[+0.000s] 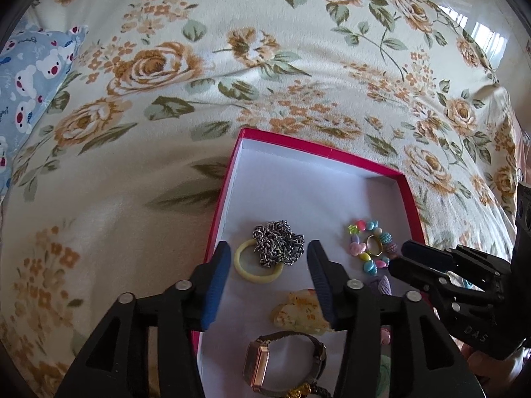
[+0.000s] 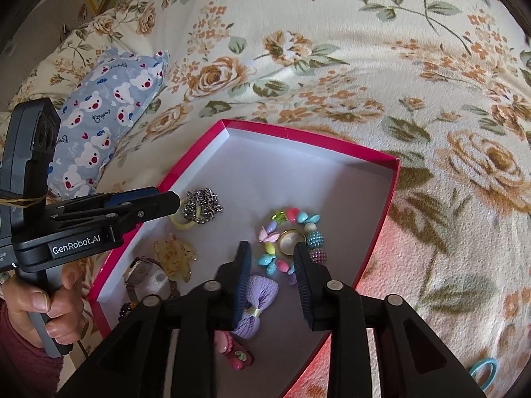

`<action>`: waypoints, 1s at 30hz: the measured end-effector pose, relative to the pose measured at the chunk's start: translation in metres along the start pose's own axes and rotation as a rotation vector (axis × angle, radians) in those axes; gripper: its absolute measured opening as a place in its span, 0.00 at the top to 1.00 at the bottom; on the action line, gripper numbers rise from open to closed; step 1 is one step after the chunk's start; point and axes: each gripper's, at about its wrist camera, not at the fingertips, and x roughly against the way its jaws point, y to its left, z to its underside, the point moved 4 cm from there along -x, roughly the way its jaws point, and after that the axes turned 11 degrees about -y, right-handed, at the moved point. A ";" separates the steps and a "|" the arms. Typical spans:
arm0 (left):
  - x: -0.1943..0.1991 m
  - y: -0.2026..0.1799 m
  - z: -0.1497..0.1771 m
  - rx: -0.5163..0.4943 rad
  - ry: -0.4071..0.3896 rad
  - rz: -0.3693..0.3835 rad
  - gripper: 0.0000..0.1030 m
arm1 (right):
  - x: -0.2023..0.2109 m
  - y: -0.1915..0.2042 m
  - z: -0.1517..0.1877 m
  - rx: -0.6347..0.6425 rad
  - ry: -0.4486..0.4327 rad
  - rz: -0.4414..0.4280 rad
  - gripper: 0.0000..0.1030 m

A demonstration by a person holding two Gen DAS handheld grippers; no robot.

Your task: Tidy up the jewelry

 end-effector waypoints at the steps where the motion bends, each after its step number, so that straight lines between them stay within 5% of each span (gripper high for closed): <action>1: 0.003 0.001 0.000 0.004 -0.004 -0.003 0.47 | 0.003 0.001 0.000 0.000 -0.008 0.000 0.57; 9: 0.036 0.011 0.004 0.067 -0.045 -0.012 0.21 | 0.026 0.009 0.000 0.010 -0.084 0.004 0.33; 16: 0.064 0.024 0.015 0.131 -0.061 -0.004 0.18 | 0.037 0.019 0.004 0.026 -0.108 -0.003 0.23; 30: 0.106 0.027 0.034 0.122 -0.064 0.000 0.18 | 0.063 0.024 0.019 -0.021 -0.124 -0.013 0.19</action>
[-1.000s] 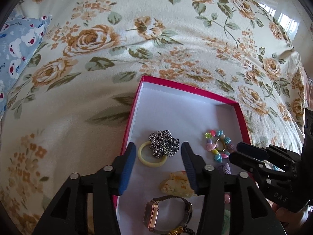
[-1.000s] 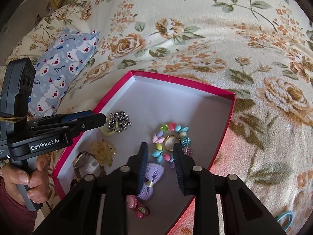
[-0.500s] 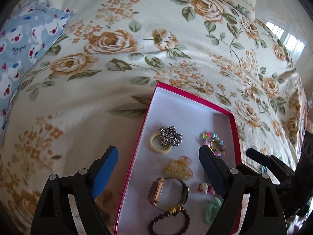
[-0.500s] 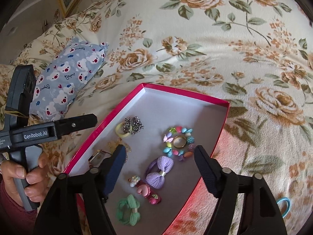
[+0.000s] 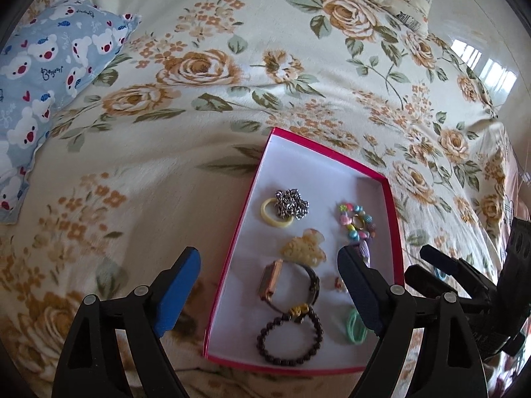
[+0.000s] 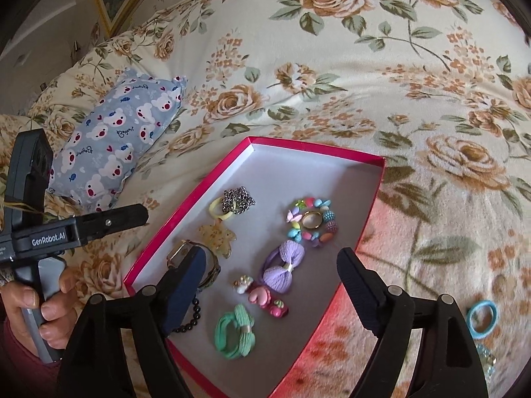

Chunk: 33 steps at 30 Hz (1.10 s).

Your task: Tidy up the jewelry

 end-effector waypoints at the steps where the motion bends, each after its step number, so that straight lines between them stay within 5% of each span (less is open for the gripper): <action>1: 0.005 0.000 0.003 0.002 -0.003 0.003 0.17 | 0.004 0.001 0.001 -0.001 -0.006 -0.001 0.17; 14: 0.058 0.005 0.047 -0.003 -0.035 -0.011 0.09 | 0.049 0.017 0.019 0.010 -0.062 0.013 0.12; 33: 0.094 -0.008 0.089 -0.177 -0.056 -0.114 0.01 | 0.072 0.038 0.072 0.054 -0.041 0.038 0.09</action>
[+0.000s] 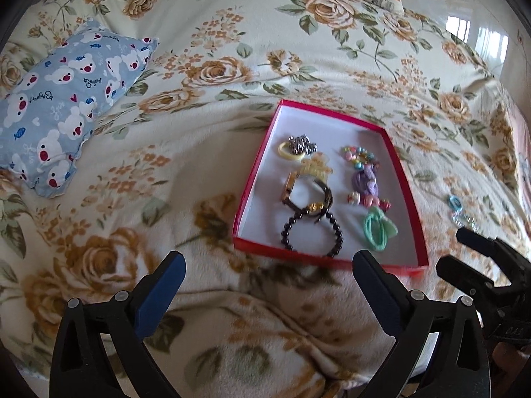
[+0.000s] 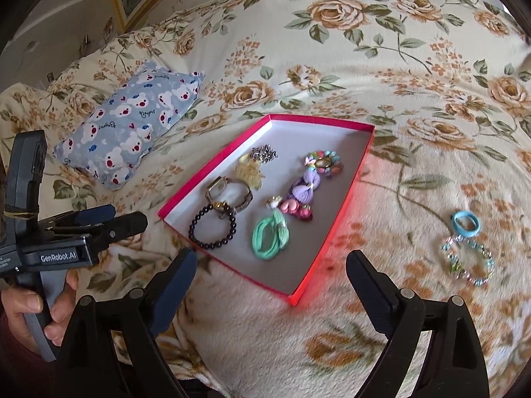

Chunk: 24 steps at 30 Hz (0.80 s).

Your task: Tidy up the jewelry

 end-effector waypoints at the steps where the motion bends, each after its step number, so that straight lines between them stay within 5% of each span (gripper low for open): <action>1: 0.002 -0.001 0.000 -0.008 -0.003 -0.009 0.01 | 0.000 0.001 0.001 0.002 0.002 0.002 0.09; 13: 0.024 0.000 -0.016 -0.031 -0.152 -0.016 0.01 | 0.027 0.005 -0.051 0.100 -0.135 0.059 0.00; 24: 0.016 -0.019 -0.002 -0.093 -0.140 -0.120 0.01 | 0.011 0.002 -0.024 0.054 -0.104 0.050 0.00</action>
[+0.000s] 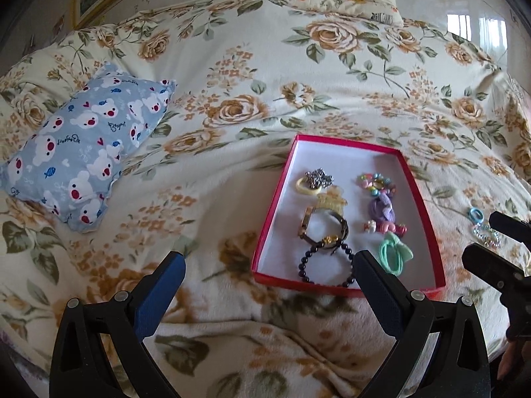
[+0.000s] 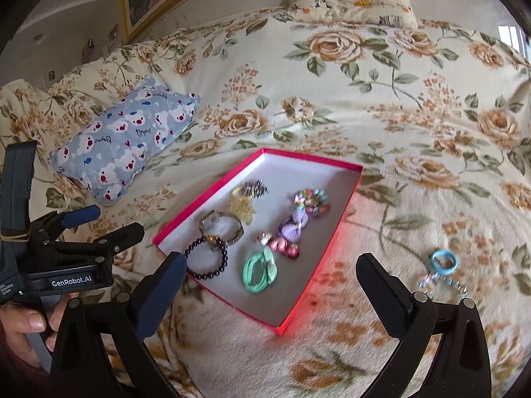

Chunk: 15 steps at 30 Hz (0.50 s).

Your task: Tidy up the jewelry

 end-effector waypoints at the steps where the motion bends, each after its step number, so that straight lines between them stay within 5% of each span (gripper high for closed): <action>1: 0.001 -0.002 0.002 0.000 0.004 0.004 0.01 | 0.000 -0.001 0.002 -0.005 0.003 0.001 0.00; 15: 0.008 -0.001 0.000 -0.012 0.024 0.014 0.01 | 0.000 0.003 0.015 -0.014 0.017 0.017 0.00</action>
